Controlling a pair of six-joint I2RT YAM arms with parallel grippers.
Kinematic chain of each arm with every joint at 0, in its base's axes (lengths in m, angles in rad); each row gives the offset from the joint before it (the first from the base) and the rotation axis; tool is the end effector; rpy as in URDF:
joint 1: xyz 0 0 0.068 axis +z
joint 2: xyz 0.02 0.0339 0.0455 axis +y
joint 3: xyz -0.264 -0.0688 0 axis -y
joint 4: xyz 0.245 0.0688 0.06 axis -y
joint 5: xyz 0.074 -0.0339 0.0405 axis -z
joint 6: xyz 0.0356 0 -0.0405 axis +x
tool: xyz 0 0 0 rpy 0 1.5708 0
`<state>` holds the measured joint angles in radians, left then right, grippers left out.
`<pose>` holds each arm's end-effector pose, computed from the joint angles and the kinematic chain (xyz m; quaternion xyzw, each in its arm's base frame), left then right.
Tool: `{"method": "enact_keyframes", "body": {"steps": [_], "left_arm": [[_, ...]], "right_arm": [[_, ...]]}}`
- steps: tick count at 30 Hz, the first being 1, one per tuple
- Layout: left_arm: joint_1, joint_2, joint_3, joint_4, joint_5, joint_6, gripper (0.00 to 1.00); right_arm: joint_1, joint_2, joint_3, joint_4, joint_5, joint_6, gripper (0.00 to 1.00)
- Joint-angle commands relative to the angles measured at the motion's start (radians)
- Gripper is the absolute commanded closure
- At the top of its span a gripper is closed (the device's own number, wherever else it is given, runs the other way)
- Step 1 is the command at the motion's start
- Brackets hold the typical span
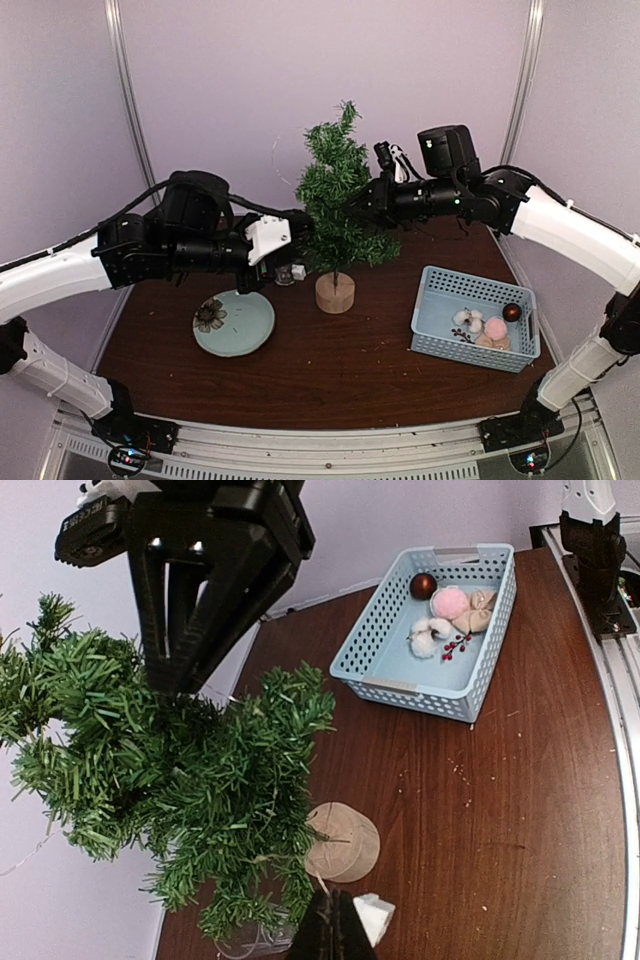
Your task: Decorate the small christmas tree
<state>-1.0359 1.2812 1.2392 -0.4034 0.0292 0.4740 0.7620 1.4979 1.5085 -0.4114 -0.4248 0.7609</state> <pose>0.1473 -0.2507 0.3690 0.5852 0.6106 -0.1598 0.5091 0.2381 0.2475 0.3979 -0.1169 0.8149 0.4997 0.2695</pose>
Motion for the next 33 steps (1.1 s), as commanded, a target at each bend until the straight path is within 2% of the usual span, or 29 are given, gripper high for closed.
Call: {"method": "enact_keyframes", "body": {"steps": [1, 17, 21, 26, 29, 33], "left_arm": [[-0.005, 0.006, 0.027, 0.027, -0.031, 0.005, 1.0], [-0.005, 0.089, 0.081, 0.066, -0.112, -0.02, 1.0], [-0.005, 0.091, 0.077, 0.065, -0.114, -0.032, 1.0], [-0.005, 0.075, 0.059, 0.06, -0.095, -0.041, 1.0], [-0.006, 0.041, 0.041, 0.068, -0.034, -0.044, 1.0], [-0.005, 0.005, 0.058, 0.07, 0.026, -0.058, 1.0]], "right_arm": [[-0.008, -0.029, 0.044, -0.071, 0.032, -0.065, 0.98], [-0.107, -0.22, -0.119, -0.217, 0.132, -0.039, 1.0], [-0.111, -0.206, -0.163, -0.228, 0.157, -0.034, 1.0], [-0.116, -0.152, -0.176, -0.155, 0.145, -0.012, 1.0], [-0.118, -0.127, -0.14, -0.133, 0.128, -0.015, 1.0], [-0.138, -0.129, -0.069, -0.182, 0.117, -0.072, 1.0]]}}
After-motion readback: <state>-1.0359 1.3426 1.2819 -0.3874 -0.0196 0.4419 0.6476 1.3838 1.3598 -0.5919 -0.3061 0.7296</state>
